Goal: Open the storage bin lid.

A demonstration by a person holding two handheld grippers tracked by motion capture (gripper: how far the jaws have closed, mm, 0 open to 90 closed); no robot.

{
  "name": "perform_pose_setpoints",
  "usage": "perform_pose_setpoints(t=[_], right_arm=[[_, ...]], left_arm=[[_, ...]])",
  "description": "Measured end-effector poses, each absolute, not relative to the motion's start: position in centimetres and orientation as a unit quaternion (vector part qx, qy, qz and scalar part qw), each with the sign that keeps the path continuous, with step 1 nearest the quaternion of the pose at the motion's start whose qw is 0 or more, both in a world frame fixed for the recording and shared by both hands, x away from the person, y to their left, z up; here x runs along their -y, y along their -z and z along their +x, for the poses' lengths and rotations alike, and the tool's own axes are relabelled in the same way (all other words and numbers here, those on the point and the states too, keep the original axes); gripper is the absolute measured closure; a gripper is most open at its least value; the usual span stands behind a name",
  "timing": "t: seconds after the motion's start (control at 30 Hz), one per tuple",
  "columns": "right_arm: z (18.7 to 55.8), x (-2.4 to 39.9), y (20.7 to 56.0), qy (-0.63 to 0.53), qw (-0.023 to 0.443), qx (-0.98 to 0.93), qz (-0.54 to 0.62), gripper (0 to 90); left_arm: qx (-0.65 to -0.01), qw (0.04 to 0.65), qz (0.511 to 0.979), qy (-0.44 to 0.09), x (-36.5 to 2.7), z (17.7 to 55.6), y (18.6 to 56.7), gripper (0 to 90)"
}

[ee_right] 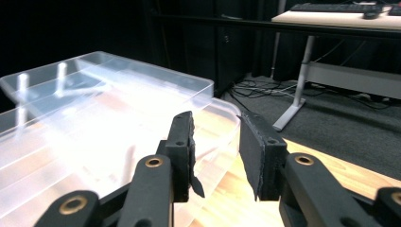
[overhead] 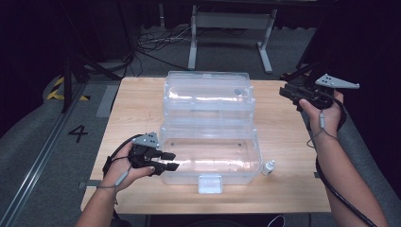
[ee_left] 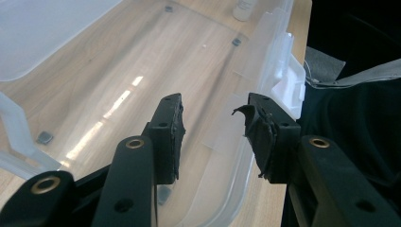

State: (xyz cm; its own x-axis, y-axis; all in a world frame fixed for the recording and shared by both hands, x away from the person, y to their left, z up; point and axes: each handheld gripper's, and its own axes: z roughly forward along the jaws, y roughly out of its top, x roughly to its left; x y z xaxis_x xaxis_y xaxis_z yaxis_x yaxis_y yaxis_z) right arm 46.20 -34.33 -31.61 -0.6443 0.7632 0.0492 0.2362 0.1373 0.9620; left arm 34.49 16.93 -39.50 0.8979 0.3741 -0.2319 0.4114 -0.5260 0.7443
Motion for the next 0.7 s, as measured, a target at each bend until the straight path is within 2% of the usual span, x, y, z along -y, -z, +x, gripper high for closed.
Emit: perform_pose_setpoints(t=[0.23,0.57,0.7], right_arm=[[43.4,34.3,30.7,-0.536,0.224,-0.751,0.313,64.9],[41.5,34.5,30.4,-0.527,0.211,-0.772,0.288,64.7],[40.7,34.5,30.3,-0.517,0.190,-0.786,0.280,63.9]], left_arm=[[-0.223,0.424,0.877,0.017,-16.8,33.9,39.3,56.9],[-0.234,0.424,0.875,0.012,-17.4,33.2,39.2,57.0],[-0.243,0.427,0.871,-0.003,-17.7,33.0,39.2,53.2]])
